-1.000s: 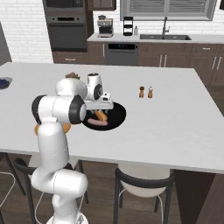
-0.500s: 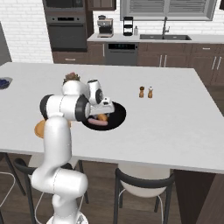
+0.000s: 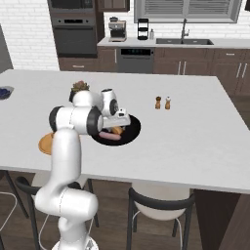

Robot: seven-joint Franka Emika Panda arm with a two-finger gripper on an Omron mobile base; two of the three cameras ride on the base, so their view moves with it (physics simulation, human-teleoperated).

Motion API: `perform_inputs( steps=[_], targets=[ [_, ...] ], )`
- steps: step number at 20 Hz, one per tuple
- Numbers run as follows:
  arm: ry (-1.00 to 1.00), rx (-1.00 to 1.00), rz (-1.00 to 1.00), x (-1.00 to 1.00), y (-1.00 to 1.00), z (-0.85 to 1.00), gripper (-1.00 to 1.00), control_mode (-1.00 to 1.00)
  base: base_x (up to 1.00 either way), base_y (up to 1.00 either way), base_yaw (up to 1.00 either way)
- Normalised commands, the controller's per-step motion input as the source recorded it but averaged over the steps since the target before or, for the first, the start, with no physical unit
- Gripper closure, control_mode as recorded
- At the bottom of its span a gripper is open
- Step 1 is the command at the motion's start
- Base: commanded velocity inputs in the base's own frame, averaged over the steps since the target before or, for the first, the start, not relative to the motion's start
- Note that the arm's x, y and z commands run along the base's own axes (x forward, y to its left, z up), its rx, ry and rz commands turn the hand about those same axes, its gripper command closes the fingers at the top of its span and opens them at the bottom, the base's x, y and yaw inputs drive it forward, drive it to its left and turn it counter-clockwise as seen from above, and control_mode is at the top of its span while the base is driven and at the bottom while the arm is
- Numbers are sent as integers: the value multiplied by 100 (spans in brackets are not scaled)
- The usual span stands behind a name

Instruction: Place one bun and one sausage from the bowl on each plate.

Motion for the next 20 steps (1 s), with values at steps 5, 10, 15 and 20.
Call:
perform_inputs(
  steps=[5,10,15,20],
  targets=[
    [0,0,3,0,-6,-48,100,-100,0,0,0],
    [0,0,0,0,0,-1,100,-100,0,0,0],
    [-1,1,0,-21,1,33,100,-100,0,0,0],
    [0,0,7,-81,51,99,100,-100,0,0,0]
  ],
)
